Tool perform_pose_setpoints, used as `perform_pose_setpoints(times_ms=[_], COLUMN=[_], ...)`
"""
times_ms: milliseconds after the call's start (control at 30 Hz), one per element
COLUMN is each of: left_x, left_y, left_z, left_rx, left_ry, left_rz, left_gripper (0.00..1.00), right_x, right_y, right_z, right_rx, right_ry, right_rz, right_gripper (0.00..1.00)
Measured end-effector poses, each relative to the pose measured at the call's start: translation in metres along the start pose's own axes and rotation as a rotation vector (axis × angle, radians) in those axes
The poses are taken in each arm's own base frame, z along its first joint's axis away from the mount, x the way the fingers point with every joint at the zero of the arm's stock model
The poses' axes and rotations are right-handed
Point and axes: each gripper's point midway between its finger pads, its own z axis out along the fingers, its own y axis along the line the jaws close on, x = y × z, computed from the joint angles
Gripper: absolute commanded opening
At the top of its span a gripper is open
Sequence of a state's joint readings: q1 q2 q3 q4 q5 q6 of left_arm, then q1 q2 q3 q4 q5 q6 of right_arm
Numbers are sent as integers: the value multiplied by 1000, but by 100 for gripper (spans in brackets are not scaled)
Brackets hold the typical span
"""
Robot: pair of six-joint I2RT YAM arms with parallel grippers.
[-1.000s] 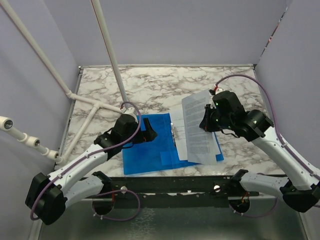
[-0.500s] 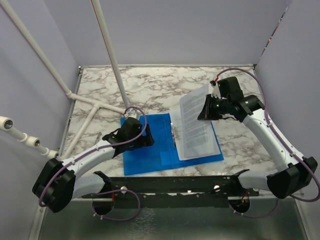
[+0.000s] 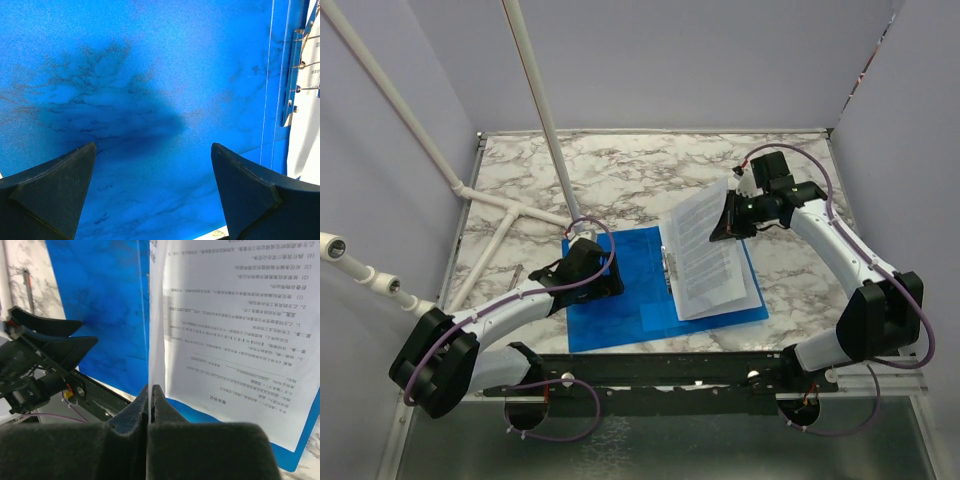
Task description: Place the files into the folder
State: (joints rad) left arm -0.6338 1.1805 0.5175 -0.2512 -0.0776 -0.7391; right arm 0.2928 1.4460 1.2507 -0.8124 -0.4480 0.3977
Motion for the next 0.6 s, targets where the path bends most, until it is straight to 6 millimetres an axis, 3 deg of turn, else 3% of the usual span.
perform_pose_setpoints(times_ms=[267,600], left_x=[-1,-1], left_y=[1,1], left_z=[0,0], left_rx=[-2,0], left_ry=[-6,-9], left_rz=[0,0], left_gripper=[99,99], right_x=[16,24], right_y=[-31,-51], right_z=[24,46], right_rx=[11,44], right_ry=[84,157], right_rz=[40,8], right_gripper=[0,0])
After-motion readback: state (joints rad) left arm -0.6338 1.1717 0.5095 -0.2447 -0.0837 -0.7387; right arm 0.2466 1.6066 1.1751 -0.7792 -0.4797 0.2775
